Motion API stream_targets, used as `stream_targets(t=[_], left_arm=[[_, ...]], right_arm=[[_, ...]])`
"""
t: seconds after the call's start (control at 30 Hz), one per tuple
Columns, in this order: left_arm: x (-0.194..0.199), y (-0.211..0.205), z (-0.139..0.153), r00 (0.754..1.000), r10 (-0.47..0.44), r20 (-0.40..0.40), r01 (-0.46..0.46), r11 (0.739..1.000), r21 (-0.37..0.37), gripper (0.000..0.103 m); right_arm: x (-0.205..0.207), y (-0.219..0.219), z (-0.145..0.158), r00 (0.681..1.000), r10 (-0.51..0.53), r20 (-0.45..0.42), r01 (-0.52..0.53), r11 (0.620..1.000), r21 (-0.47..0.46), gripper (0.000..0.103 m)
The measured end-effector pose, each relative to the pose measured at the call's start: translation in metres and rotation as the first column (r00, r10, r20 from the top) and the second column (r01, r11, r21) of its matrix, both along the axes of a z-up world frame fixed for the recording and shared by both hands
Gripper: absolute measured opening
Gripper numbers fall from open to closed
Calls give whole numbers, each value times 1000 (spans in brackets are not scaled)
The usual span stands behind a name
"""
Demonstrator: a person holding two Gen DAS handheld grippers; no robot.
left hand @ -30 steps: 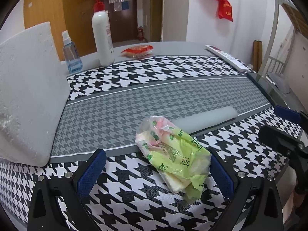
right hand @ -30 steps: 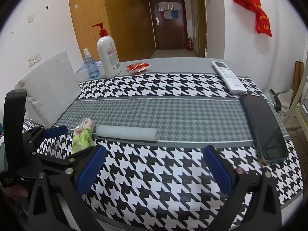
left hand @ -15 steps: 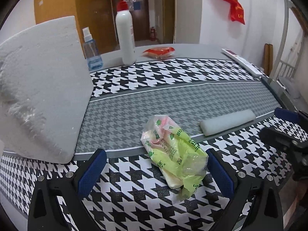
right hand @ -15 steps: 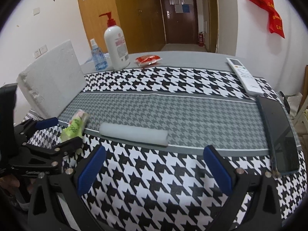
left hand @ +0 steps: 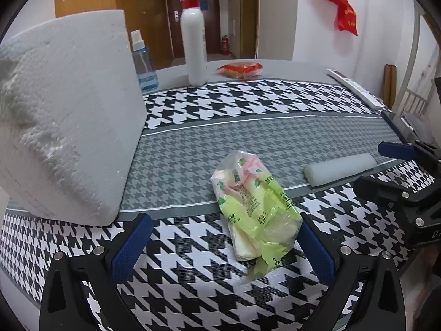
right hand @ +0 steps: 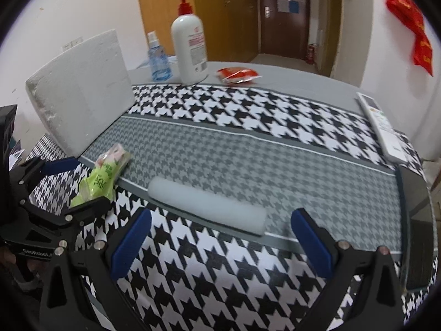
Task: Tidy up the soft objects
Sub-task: 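Lower the left tool over the snack packet while the right tool approaches the white foam tube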
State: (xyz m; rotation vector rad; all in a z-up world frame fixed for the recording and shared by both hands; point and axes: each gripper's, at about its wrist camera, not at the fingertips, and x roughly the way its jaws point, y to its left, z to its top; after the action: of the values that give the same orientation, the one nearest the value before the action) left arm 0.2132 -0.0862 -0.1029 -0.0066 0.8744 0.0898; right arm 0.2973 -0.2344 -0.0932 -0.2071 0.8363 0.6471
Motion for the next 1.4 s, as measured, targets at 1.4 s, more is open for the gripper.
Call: stream_targets(t=[1.4], left_arm=[[-15, 16, 1, 1000, 26, -10, -26, 999, -47, 102]], right_arm=[[-45, 1, 8, 970, 219, -106, -216, 976, 35, 102]])
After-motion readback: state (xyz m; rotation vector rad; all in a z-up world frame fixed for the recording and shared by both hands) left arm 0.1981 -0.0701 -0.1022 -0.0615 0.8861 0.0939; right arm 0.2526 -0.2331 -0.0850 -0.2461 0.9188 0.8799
